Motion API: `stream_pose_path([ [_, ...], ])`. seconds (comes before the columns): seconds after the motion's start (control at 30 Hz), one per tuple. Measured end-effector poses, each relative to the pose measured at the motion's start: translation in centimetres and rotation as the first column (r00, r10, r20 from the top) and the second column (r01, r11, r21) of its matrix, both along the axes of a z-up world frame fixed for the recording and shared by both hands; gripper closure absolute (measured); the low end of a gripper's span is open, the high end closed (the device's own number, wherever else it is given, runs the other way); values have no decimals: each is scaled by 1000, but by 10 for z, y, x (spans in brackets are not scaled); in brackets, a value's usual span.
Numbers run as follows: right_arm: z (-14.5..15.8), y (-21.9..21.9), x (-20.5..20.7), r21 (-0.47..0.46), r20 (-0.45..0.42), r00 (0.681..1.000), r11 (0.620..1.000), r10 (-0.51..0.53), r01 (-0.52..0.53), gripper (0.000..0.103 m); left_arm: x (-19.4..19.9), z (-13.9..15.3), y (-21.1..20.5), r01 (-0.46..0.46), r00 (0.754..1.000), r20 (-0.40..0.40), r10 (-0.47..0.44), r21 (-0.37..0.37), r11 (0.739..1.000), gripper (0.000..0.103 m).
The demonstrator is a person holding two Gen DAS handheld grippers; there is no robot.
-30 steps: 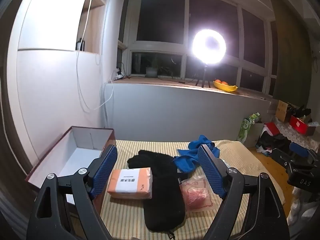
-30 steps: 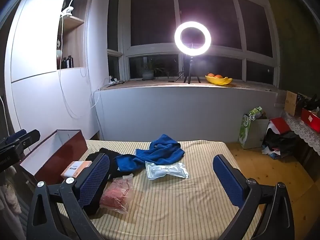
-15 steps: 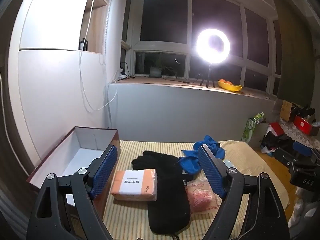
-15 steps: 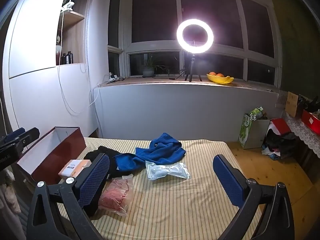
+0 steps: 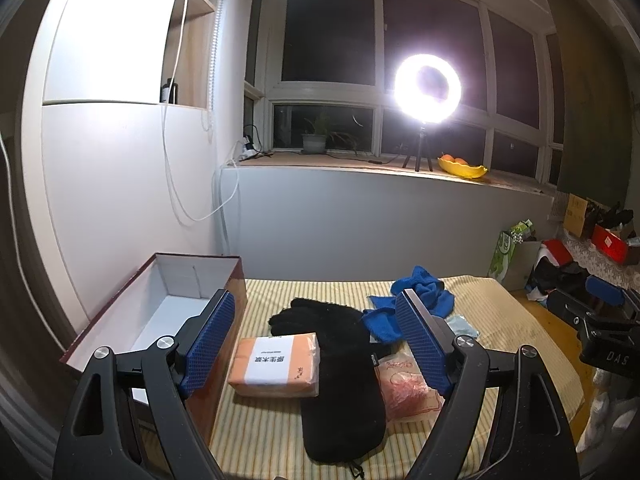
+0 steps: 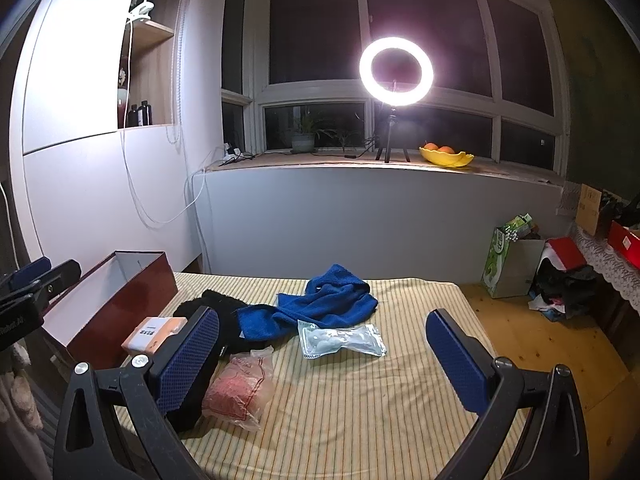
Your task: Organize soft objects
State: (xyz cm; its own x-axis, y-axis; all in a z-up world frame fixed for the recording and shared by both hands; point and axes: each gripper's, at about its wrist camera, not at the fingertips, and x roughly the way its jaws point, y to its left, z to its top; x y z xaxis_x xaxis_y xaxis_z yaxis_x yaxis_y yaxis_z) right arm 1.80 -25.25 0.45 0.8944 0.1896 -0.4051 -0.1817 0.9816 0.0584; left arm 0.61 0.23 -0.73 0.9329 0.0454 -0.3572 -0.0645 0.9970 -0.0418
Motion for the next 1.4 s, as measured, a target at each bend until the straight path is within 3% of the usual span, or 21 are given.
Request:
stream_pose_path([
  [1.4,-3,4,11,-2,-13,1000,1000,12,-12,1,7,-6,-4,22,1000,-9,-22,-4,1000,20],
])
